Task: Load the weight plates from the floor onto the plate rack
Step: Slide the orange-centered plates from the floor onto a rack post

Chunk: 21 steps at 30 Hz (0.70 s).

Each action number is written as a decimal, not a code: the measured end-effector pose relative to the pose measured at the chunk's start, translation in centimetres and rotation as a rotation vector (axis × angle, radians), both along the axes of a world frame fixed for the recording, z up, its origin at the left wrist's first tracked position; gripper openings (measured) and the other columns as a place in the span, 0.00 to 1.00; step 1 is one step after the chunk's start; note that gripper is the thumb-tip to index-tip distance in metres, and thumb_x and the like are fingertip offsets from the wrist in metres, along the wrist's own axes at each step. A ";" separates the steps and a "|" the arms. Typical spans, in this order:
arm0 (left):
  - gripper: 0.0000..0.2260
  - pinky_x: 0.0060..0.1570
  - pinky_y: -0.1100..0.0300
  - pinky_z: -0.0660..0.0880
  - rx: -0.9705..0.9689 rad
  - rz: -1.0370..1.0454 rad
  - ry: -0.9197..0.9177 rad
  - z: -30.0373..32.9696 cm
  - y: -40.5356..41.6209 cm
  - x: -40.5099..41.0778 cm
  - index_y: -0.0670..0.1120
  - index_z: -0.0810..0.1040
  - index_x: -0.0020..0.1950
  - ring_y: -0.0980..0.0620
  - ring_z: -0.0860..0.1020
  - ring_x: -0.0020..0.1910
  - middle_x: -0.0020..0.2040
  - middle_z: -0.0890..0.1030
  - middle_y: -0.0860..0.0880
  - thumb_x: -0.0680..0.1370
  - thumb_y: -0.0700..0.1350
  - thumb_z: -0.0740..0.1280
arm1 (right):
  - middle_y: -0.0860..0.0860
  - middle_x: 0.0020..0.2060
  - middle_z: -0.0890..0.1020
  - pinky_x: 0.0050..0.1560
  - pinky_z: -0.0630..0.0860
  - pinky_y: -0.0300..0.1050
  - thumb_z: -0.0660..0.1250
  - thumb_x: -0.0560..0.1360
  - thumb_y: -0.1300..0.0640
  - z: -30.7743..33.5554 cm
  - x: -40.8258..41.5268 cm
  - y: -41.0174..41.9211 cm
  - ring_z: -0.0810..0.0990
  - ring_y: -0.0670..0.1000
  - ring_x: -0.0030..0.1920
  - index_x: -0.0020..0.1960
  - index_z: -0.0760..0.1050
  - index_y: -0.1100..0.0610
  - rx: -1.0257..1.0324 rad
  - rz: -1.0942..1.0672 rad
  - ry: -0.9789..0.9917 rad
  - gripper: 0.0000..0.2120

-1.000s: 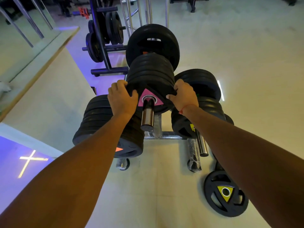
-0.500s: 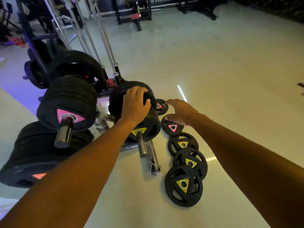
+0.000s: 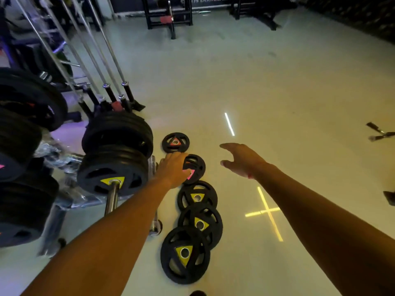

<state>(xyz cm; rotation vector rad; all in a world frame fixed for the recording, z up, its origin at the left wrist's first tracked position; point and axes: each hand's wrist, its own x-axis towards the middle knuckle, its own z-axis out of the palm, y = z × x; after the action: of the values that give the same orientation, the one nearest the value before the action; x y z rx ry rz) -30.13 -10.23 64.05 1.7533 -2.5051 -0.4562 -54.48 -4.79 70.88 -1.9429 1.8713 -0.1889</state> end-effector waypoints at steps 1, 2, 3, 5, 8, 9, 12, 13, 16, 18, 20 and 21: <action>0.30 0.73 0.45 0.63 0.018 0.034 0.002 -0.3 -1.1 -0.7 0.47 0.63 0.79 0.41 0.65 0.75 0.76 0.68 0.44 0.80 0.55 0.67 | 0.51 0.77 0.67 0.73 0.65 0.52 0.67 0.80 0.49 -0.3 -0.9 -1.4 0.66 0.56 0.76 0.79 0.62 0.50 0.007 0.017 0.000 0.29; 0.31 0.73 0.44 0.63 0.033 0.074 0.009 -0.7 -2.3 -1.3 0.47 0.61 0.80 0.41 0.64 0.76 0.76 0.68 0.43 0.80 0.55 0.67 | 0.51 0.77 0.68 0.73 0.65 0.52 0.67 0.80 0.49 -0.7 -1.7 -3.0 0.66 0.56 0.75 0.79 0.62 0.50 0.016 0.037 -0.001 0.29; 0.32 0.74 0.44 0.62 0.048 0.117 0.023 -1.2 -3.6 -1.9 0.47 0.60 0.80 0.40 0.63 0.76 0.77 0.67 0.43 0.80 0.55 0.67 | 0.52 0.77 0.68 0.73 0.65 0.53 0.67 0.80 0.49 -1.2 -2.4 -4.8 0.66 0.56 0.75 0.79 0.62 0.50 0.027 0.060 -0.003 0.29; 0.32 0.73 0.44 0.64 0.069 0.202 0.051 -2.6 -6.7 -2.9 0.46 0.60 0.80 0.40 0.63 0.76 0.77 0.67 0.42 0.81 0.54 0.67 | 0.52 0.77 0.68 0.73 0.65 0.53 0.67 0.80 0.49 -2.5 -3.4 -9.0 0.66 0.57 0.76 0.79 0.62 0.51 0.052 0.110 -0.004 0.30; 0.31 0.71 0.43 0.66 0.083 0.317 0.091 -5.7 -12.1 -4.5 0.47 0.62 0.79 0.39 0.65 0.74 0.75 0.69 0.42 0.80 0.54 0.67 | 0.53 0.77 0.66 0.74 0.65 0.54 0.67 0.80 0.49 -4.9 -4.2 -16.7 0.65 0.57 0.76 0.80 0.60 0.52 0.076 0.205 0.004 0.31; 0.30 0.71 0.43 0.67 0.100 0.359 0.107 -6.9 -13.9 -5.1 0.47 0.62 0.79 0.39 0.65 0.74 0.75 0.69 0.41 0.80 0.54 0.67 | 0.54 0.77 0.66 0.74 0.64 0.54 0.66 0.81 0.49 -5.7 -4.3 -19.4 0.64 0.58 0.76 0.80 0.60 0.52 0.090 0.235 0.007 0.31; 0.30 0.71 0.45 0.65 0.169 0.491 0.125 -10.5 -19.7 -6.7 0.46 0.64 0.78 0.39 0.65 0.75 0.75 0.69 0.40 0.80 0.56 0.67 | 0.55 0.77 0.66 0.73 0.64 0.53 0.66 0.81 0.50 -8.4 -4.6 -27.0 0.65 0.58 0.76 0.80 0.60 0.52 0.178 0.321 0.007 0.30; 0.30 0.72 0.45 0.64 0.203 0.536 0.131 -11.6 -21.5 -7.2 0.46 0.65 0.78 0.39 0.64 0.75 0.75 0.68 0.41 0.80 0.57 0.67 | 0.55 0.77 0.67 0.72 0.65 0.52 0.65 0.81 0.50 -9.4 -4.6 -29.3 0.65 0.58 0.76 0.80 0.60 0.53 0.222 0.359 0.017 0.30; 0.28 0.70 0.43 0.67 0.324 0.689 0.215 -14.1 -25.1 -8.3 0.47 0.65 0.77 0.39 0.65 0.74 0.76 0.68 0.41 0.80 0.55 0.66 | 0.57 0.76 0.68 0.71 0.66 0.51 0.65 0.81 0.50 -12.4 -4.7 -35.2 0.67 0.59 0.75 0.80 0.60 0.54 0.342 0.440 0.054 0.30; 0.28 0.69 0.42 0.68 0.377 0.741 0.215 -14.5 -26.5 -8.9 0.47 0.64 0.77 0.38 0.66 0.74 0.75 0.68 0.42 0.81 0.55 0.66 | 0.58 0.75 0.69 0.70 0.67 0.52 0.65 0.81 0.50 -13.8 -4.8 -38.4 0.68 0.59 0.74 0.80 0.60 0.55 0.392 0.475 0.057 0.31; 0.27 0.69 0.42 0.68 0.414 0.782 0.185 -14.9 -27.8 -9.2 0.46 0.64 0.77 0.37 0.66 0.74 0.75 0.68 0.41 0.81 0.55 0.66 | 0.59 0.73 0.71 0.70 0.68 0.53 0.66 0.81 0.50 -15.0 -5.0 -41.6 0.70 0.60 0.73 0.79 0.60 0.55 0.441 0.531 0.081 0.31; 0.28 0.69 0.42 0.68 0.428 0.823 0.180 -15.3 -28.4 -9.3 0.45 0.64 0.77 0.37 0.66 0.74 0.75 0.68 0.40 0.81 0.54 0.66 | 0.59 0.73 0.72 0.70 0.69 0.53 0.66 0.80 0.50 -15.7 -5.2 -43.2 0.70 0.60 0.72 0.79 0.60 0.55 0.465 0.560 0.092 0.31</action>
<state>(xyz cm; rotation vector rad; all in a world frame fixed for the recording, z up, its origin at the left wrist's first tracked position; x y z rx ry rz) -39.42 -38.65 48.70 2.5159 -1.4271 -1.0386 -59.66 -47.96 55.20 -2.0550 1.2011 0.4682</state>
